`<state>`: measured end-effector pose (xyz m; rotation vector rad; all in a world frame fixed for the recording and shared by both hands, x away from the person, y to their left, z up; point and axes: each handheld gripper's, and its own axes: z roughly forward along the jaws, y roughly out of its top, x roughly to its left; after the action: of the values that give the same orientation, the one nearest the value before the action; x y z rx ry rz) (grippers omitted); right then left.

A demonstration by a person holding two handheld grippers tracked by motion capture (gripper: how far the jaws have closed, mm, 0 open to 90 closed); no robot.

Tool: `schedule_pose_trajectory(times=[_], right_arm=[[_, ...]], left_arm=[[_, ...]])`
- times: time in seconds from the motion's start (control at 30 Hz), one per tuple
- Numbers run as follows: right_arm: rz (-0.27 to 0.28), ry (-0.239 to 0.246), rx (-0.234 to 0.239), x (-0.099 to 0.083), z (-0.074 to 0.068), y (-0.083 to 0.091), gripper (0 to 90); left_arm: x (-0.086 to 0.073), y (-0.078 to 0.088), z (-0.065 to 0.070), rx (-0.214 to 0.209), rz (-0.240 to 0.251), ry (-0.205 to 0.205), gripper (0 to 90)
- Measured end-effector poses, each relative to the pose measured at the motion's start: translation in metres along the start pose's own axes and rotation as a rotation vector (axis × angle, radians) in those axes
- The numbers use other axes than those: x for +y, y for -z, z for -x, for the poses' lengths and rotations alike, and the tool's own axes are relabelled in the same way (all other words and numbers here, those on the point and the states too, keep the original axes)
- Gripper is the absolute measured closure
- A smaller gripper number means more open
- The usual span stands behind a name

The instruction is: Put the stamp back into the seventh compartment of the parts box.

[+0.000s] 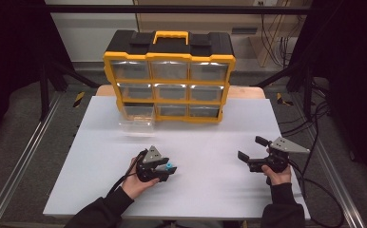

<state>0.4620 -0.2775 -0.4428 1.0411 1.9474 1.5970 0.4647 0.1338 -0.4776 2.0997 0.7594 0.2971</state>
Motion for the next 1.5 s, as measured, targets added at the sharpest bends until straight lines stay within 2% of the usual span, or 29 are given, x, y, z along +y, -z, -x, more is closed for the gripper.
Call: schedule_pose_trajectory(times=[0.77,0.97,1.5], right_arm=[[0.001,-0.001,0.000,0.0001,0.0000,0.0003,0.3],[-0.001,-0.003,0.000,0.0002,-0.0001,0.0005,0.3],[0.003,-0.001,-0.001,0.0003,0.0000,0.0008,0.3]], left_arm=[[-0.0011,0.0010,0.0042,0.043,-0.001,-0.058,68.1],[-0.0009,0.0016,0.0044,0.042,0.002,-0.058,71.3],[-0.0008,0.0026,0.0037,0.037,-0.004,-0.063,72.2]])
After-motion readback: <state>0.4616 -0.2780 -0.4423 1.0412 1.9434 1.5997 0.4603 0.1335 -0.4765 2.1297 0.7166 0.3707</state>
